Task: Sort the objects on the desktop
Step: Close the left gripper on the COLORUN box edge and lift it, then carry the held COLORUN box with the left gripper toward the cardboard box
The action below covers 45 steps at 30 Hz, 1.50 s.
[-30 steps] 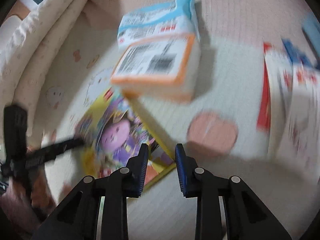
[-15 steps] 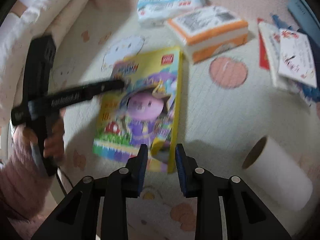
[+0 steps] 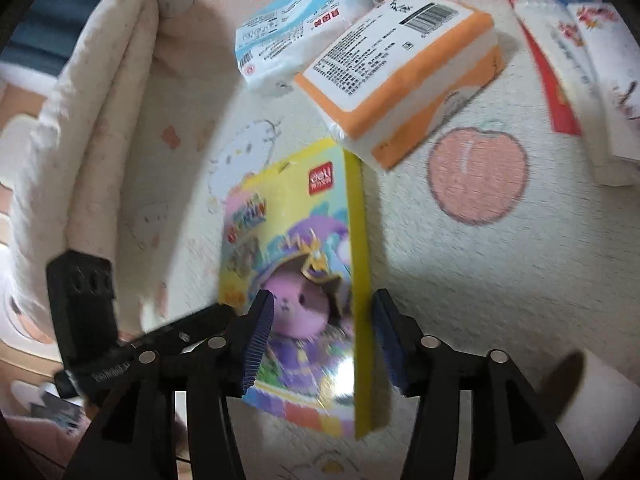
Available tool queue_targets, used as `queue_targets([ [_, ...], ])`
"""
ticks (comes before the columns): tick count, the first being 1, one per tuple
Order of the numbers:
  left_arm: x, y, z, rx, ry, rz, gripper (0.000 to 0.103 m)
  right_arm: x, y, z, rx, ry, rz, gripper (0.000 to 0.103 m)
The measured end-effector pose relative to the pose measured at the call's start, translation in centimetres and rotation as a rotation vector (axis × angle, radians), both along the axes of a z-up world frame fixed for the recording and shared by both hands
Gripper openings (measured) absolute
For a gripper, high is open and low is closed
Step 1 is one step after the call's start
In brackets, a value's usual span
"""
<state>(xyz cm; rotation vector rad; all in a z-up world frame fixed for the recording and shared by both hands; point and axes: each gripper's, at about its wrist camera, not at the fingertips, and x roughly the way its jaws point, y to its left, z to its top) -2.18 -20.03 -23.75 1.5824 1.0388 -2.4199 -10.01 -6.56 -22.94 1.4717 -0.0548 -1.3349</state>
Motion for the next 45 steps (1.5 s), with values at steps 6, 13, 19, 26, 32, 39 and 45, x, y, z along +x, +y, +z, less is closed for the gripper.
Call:
queue_targets([
  [6, 0.2, 0.5, 0.0, -0.022, 0.025, 0.053, 0.056, -0.7, -1.1, -0.7, -0.051, -0.068, 0.009, 0.061],
  [13, 0.3, 0.7, 0.2, -0.027, 0.006, 0.103, 0.056, -1.0, -1.4, -0.6, 0.001, -0.084, -0.044, 0.049],
  [19, 1.8, 0.7, 0.2, 0.058, -0.014, 0.128, 0.048, -0.6, -0.1, -0.2, 0.064, -0.095, -0.056, 0.033],
  [26, 2.4, 2.4, 1.6, 0.067, 0.04, 0.072, 0.045, 1.6, 2.8, 3.8, 0.048, 0.114, -0.062, 0.033],
  [32, 2.1, 4.3, 4.2, 0.07, 0.118, 0.006, 0.045, 0.2, 6.0, 6.5, 0.012, 0.131, -0.124, 0.033],
  [39, 0.2, 8.3, 5.2, 0.117, 0.159, -0.111, 0.045, -0.5, 9.8, 9.3, 0.026, 0.238, -0.192, 0.033],
  [45, -2.4, 13.9, 4.3, 0.087, 0.182, -0.286, 0.045, -2.6, 15.3, 8.4, 0.062, 0.254, -0.348, 0.033],
])
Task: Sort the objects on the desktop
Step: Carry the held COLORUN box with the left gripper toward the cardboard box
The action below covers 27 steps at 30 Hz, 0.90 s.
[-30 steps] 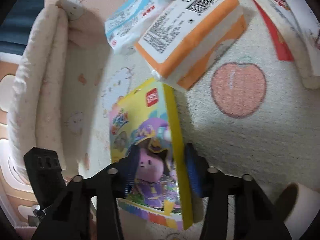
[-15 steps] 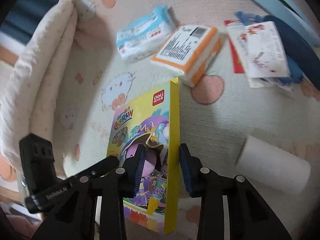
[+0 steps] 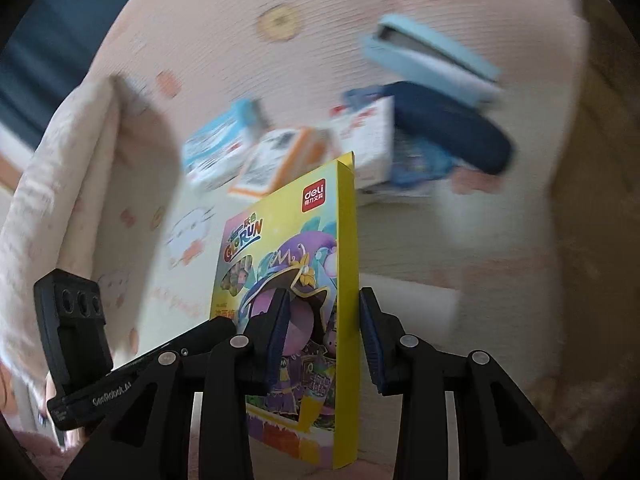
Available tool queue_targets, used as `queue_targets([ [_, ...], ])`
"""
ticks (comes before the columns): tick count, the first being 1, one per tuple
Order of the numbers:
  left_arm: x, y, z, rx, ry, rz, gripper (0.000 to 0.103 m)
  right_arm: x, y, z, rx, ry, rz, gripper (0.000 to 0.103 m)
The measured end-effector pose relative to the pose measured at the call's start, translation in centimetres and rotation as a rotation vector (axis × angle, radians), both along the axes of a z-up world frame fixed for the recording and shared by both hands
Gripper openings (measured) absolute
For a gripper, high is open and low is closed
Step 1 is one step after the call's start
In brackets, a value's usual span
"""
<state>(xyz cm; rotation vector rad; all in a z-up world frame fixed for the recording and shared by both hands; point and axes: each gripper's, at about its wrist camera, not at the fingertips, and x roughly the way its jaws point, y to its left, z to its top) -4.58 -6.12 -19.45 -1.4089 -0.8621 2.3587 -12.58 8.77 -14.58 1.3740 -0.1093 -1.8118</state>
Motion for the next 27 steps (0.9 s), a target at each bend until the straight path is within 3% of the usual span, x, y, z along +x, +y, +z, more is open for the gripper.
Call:
queue_targets([
  [5, -2.1, 3.0, -3.0, -0.001, -0.054, -0.125, 0.045, -1.4, 2.8, -3.0, 0.053, -0.051, -0.1, 0.033],
  [10, -1.2, 5.0, -3.3, -0.142, -0.013, -0.22, 0.043, -0.4, 4.0, -5.4, 0.093, -0.092, -0.082, 0.034],
  [14, -1.0, 5.3, -3.4, -0.141, -0.004, -0.214, 0.044, -0.3, 4.2, -4.8, 0.069, -0.058, -0.072, 0.037],
  [18, -1.1, 5.7, -3.4, -0.154, 0.003, -0.227, 0.047, -0.3, 4.1, -5.1, 0.085, -0.035, -0.058, 0.053],
  [23, -1.7, 4.5, -3.8, -0.143, -0.005, -0.186, 0.058, -0.1, 3.9, -5.9, 0.044, -0.066, -0.05, 0.054],
  [27, -1.3, 3.5, -4.2, -0.095, -0.009, -0.169, 0.057, -0.2, 3.5, -5.7, 0.035, -0.05, -0.048, 0.054],
])
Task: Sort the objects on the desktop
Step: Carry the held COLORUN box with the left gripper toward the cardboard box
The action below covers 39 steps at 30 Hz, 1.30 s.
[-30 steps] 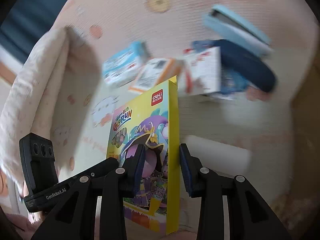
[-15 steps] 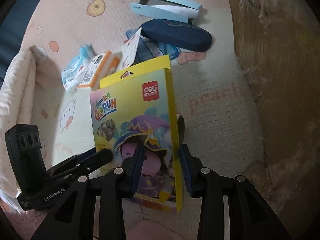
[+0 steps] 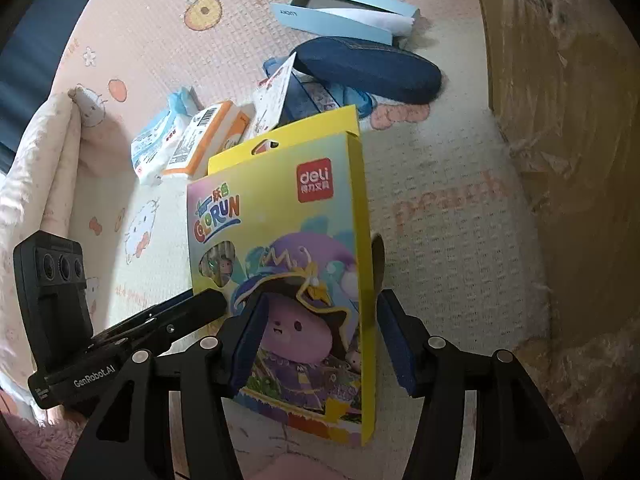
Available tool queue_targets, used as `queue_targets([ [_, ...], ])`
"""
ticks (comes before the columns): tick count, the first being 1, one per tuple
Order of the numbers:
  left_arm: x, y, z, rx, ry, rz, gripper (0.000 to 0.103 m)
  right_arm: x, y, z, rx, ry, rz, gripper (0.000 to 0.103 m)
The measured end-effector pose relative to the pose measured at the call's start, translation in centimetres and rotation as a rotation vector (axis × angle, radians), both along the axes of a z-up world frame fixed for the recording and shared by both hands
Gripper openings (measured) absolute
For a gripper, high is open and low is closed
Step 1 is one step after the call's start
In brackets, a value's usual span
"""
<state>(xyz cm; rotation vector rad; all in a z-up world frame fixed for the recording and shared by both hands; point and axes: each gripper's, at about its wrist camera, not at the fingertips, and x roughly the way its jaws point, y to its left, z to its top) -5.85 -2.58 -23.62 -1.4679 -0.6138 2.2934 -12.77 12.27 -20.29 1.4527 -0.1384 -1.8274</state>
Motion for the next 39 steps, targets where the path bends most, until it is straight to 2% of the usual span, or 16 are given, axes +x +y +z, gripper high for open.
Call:
queue_targets([
  [1, 0.0, 0.2, 0.1, 0.002, 0.007, -0.013, 0.055, 0.0, 0.0, 0.1, -0.002, 0.006, 0.001, 0.054],
  [2, 0.0, 0.5, 0.2, -0.003, 0.015, -0.033, 0.045, 0.0, -0.1, 0.1, -0.006, 0.008, 0.006, 0.054],
  [5, -0.1, 1.0, 0.5, -0.025, 0.029, -0.039, 0.045, -0.3, -0.1, 0.0, -0.014, -0.012, 0.007, 0.054],
  [8, -0.2, 0.9, 0.5, -0.009, 0.027, -0.012, 0.043, -0.6, 0.1, -0.1, -0.021, -0.035, -0.006, 0.053],
  [12, -0.1, 0.8, 1.6, -0.023, 0.052, 0.008, 0.043, -0.3, -0.2, 0.9, -0.009, -0.009, 0.005, 0.05],
  [16, 0.1, 0.3, 3.8, -0.001, 0.091, 0.019, 0.043, 0.0, -0.4, 3.7, -0.028, 0.05, 0.017, 0.05],
  [27, 0.6, 1.8, 13.0, -0.018, 0.301, 0.011, 0.043, 0.2, 2.1, 12.9, -0.138, 0.221, 0.003, 0.05],
  [32, 0.8, 3.5, 15.9, 0.011, 0.346, -0.004, 0.043, 0.4, 4.3, 16.1, -0.142, 0.314, -0.026, 0.05],
  [39, 1.1, 7.5, 19.9, 0.04, 0.395, -0.074, 0.043, 0.1, 9.2, 19.4, -0.154, 0.39, -0.086, 0.05],
])
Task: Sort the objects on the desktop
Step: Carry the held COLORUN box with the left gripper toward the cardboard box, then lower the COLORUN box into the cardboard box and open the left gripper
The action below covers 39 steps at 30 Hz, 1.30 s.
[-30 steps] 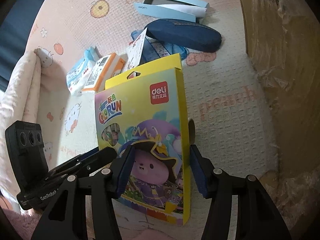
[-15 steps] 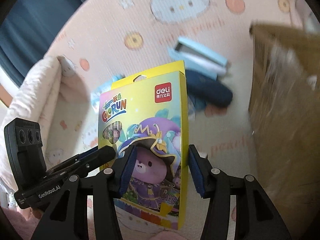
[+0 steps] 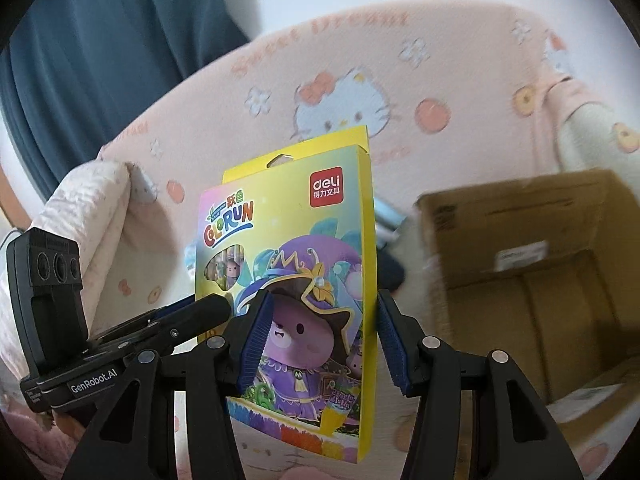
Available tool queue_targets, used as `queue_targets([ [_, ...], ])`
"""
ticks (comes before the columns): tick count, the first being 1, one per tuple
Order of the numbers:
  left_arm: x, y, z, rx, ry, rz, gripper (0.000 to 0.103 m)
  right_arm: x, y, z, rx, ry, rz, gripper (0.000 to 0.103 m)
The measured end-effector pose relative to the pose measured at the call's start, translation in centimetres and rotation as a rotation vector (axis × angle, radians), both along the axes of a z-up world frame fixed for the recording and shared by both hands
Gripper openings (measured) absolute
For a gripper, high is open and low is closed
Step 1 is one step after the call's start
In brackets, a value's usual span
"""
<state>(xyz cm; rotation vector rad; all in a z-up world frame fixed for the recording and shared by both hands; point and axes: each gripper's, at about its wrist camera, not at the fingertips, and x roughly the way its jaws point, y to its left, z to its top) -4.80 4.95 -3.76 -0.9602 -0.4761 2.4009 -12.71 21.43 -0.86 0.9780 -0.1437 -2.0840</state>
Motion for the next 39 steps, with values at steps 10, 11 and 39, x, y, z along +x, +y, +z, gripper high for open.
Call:
queue_targets([
  [10, -1.5, 9.1, 3.7, -0.003, 0.043, -0.129, 0.043, -3.9, 8.2, 3.3, -0.013, 0.043, -0.1, 0.05],
  [11, -1.8, 10.0, 3.9, 0.0, 0.039, -0.142, 0.043, -4.3, 8.8, 3.4, -0.01, 0.046, -0.108, 0.05],
  [39, -11.5, 29.1, -3.0, -0.135, -0.413, -0.372, 0.044, -18.0, 20.7, -7.3, 0.05, -0.322, -0.226, 0.05],
])
